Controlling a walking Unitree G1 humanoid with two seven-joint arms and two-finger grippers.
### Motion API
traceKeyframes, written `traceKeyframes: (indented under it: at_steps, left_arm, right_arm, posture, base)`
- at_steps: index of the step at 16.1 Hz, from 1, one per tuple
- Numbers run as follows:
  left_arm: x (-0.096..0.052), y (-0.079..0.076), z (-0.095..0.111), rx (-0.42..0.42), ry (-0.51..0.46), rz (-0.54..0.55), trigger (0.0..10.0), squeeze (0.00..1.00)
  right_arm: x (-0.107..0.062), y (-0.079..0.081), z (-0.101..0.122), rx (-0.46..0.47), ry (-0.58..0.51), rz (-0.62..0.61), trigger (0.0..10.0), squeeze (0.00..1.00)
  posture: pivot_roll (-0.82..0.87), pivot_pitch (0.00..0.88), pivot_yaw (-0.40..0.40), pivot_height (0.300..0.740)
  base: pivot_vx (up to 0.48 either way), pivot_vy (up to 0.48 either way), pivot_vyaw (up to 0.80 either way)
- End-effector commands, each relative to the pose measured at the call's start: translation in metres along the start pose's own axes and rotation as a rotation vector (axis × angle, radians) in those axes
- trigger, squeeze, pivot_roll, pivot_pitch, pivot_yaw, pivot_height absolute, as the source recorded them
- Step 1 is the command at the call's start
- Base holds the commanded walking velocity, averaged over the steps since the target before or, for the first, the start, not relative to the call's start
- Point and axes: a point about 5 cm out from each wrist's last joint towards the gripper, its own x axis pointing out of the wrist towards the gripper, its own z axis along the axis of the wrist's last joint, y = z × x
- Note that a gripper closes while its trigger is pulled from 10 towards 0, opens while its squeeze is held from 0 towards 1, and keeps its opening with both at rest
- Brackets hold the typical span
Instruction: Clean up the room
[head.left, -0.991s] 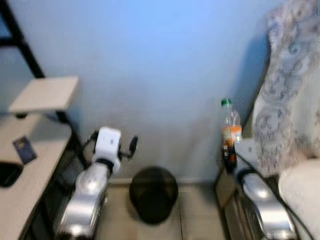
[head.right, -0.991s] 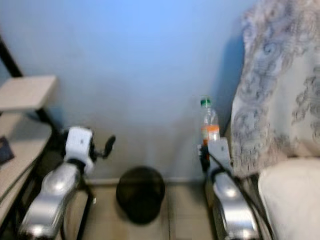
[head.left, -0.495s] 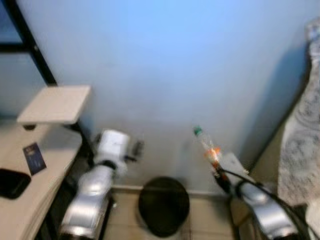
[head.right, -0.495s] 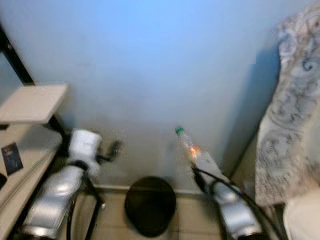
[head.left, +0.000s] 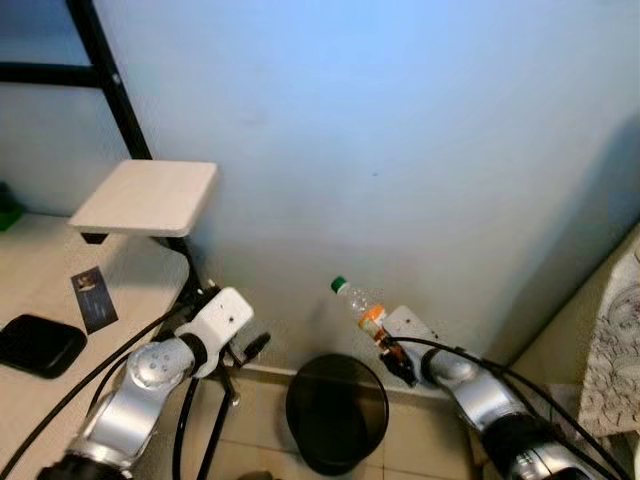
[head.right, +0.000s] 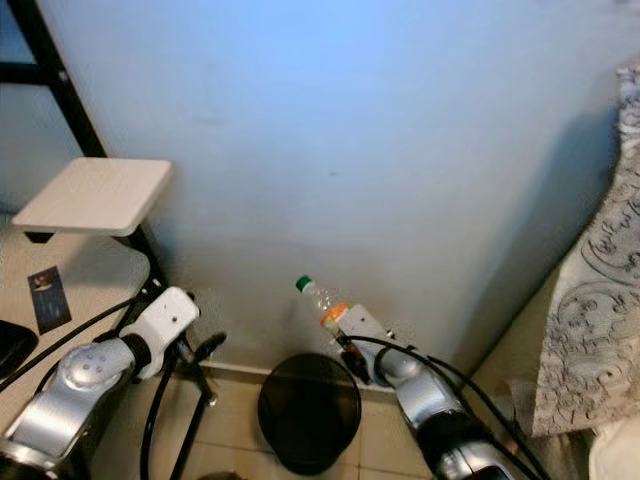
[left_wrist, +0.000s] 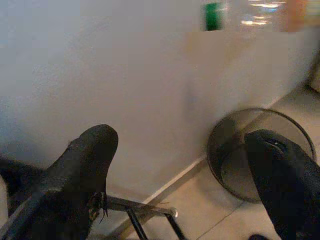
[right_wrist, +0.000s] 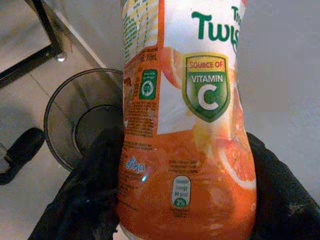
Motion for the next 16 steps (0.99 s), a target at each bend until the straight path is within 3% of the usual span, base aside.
traceKeyframes:
  at_steps: [1,6,13,14,15,16]
  left_arm:
    - [-0.002,-0.005,0.002,0.035,-0.011,-0.069,10.0,0.0]
    - [-0.005,-0.016,0.004,0.096,-0.017,-0.202,10.0,0.0]
    - [-0.003,-0.021,0.0,0.09,-0.015,-0.258,10.0,0.0]
    - [-0.003,-0.021,-0.001,0.091,-0.013,-0.257,10.0,0.0]
    - [-0.002,-0.021,-0.002,0.092,-0.011,-0.257,10.0,0.0]
    - [-0.002,-0.021,-0.003,0.091,-0.01,-0.258,10.0,0.0]
  right_arm:
    - [0.003,-0.001,0.004,-0.015,-0.009,-0.012,10.0,0.0]
    - [0.012,0.001,0.01,-0.008,0.007,-0.06,10.0,0.0]
    - [0.016,0.011,0.015,0.001,-0.022,0.005,10.0,0.0]
    - [0.016,0.012,0.016,0.018,-0.025,0.014,10.0,0.32]
    - [0.016,0.015,0.018,0.049,-0.037,0.046,10.0,1.0]
    - [0.017,0.018,0.019,0.047,-0.042,0.077,10.0,1.0]
  posture:
    - [0.02,0.0,0.017,0.74]
    - [0.03,0.0,0.014,0.74]
    - [0.03,0.0,0.016,0.74]
    - [0.03,0.0,0.017,0.74]
    - [0.03,0.0,0.019,0.74]
    - [0.03,0.0,0.019,0.74]
  base:
    - [0.0,0.0,0.0]
    - [0.0,0.0,0.0]
    - [0.0,0.0,0.0]
    - [0.0,0.0,0.0]
    - [0.0,0.0,0.0]
    - [0.0,0.0,0.0]
